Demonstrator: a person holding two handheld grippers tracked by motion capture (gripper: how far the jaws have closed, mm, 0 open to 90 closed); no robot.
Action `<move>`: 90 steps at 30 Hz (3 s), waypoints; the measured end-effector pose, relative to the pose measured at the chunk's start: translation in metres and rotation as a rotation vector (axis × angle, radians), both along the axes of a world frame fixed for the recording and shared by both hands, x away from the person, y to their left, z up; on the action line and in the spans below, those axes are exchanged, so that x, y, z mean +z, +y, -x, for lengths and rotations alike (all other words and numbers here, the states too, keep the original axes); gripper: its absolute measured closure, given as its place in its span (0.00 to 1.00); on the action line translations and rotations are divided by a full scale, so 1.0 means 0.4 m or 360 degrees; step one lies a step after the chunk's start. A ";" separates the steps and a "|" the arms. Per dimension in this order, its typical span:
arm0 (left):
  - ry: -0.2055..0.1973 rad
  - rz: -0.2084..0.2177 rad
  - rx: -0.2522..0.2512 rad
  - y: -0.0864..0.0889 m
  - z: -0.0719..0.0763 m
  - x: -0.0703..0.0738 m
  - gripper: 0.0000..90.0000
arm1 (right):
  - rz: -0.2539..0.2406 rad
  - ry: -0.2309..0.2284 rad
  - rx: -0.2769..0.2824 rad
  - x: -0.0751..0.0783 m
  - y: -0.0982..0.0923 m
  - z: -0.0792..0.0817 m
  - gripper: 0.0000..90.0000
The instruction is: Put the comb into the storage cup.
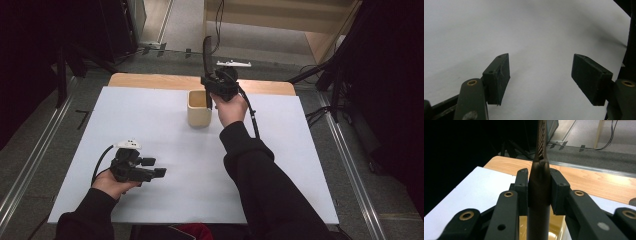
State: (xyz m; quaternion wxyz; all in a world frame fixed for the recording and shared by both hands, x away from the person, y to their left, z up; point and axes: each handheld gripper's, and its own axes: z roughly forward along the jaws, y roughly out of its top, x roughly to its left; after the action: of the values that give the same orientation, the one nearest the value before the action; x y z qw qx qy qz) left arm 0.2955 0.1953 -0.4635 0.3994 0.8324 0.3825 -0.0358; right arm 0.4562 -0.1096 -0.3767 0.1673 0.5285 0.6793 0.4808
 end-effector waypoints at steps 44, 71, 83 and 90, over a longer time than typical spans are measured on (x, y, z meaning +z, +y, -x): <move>0.0009 0.0006 -0.0033 -0.006 -0.001 -0.003 0.35 | 0.0067 -0.0001 -0.0057 -0.038 0.046 -0.077 0.78; 0.0012 0.0002 -0.0026 -0.003 -0.003 -0.003 0.35 | 0.0091 0.0033 -0.0046 -0.096 0.040 -0.051 0.78; 0.0012 0.0000 -0.0031 -0.004 -0.003 -0.003 0.35 | 0.0127 0.0031 -0.0024 -0.106 0.047 -0.044 0.78; 0.0012 0.0000 -0.0032 -0.004 -0.003 -0.003 0.35 | 0.0129 0.0044 -0.0022 -0.116 0.045 -0.042 0.77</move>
State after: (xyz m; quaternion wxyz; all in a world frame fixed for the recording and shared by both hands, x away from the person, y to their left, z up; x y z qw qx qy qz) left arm 0.2968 0.1938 -0.4647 0.3975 0.8361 0.3756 -0.0430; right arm 0.4730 -0.0915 -0.4231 0.1826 0.5326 0.6968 0.4444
